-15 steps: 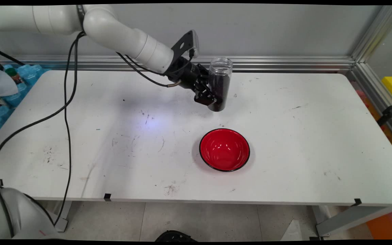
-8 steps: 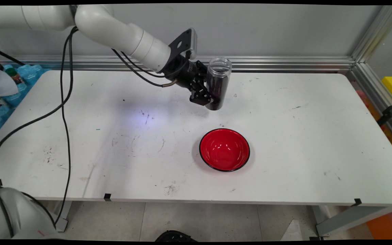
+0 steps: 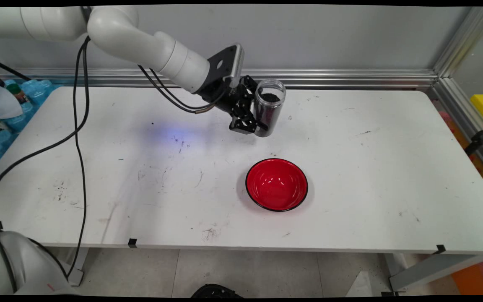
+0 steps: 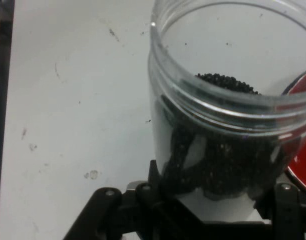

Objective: Pour the black seasoning powder in the red bowl

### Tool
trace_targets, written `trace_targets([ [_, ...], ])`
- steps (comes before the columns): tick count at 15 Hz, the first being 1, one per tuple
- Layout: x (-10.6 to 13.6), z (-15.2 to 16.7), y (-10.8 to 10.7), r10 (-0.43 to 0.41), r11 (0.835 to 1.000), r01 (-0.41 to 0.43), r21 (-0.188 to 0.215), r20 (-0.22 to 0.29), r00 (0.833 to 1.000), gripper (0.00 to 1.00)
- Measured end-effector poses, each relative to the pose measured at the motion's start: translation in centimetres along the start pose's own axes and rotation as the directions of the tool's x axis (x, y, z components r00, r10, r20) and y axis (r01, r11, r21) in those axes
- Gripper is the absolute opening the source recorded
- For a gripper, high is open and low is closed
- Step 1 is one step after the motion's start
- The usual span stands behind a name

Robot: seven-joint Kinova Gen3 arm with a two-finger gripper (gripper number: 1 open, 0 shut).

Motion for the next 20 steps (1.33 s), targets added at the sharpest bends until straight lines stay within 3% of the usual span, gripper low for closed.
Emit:
trace_targets([
  [5,0.0,0.9,0.8,0.117,0.993,-0.117,0.007,0.008,0.993,0.0],
  [9,0.1,1.9,1.3,0.248,0.969,-0.248,0.016,0.017,0.969,0.0],
  [14,0.6,3.0,1.6,0.411,0.91,-0.412,0.041,0.026,0.911,0.0],
  [20,1.0,3.9,2.1,0.562,0.824,-0.563,0.062,0.039,0.826,0.0],
])
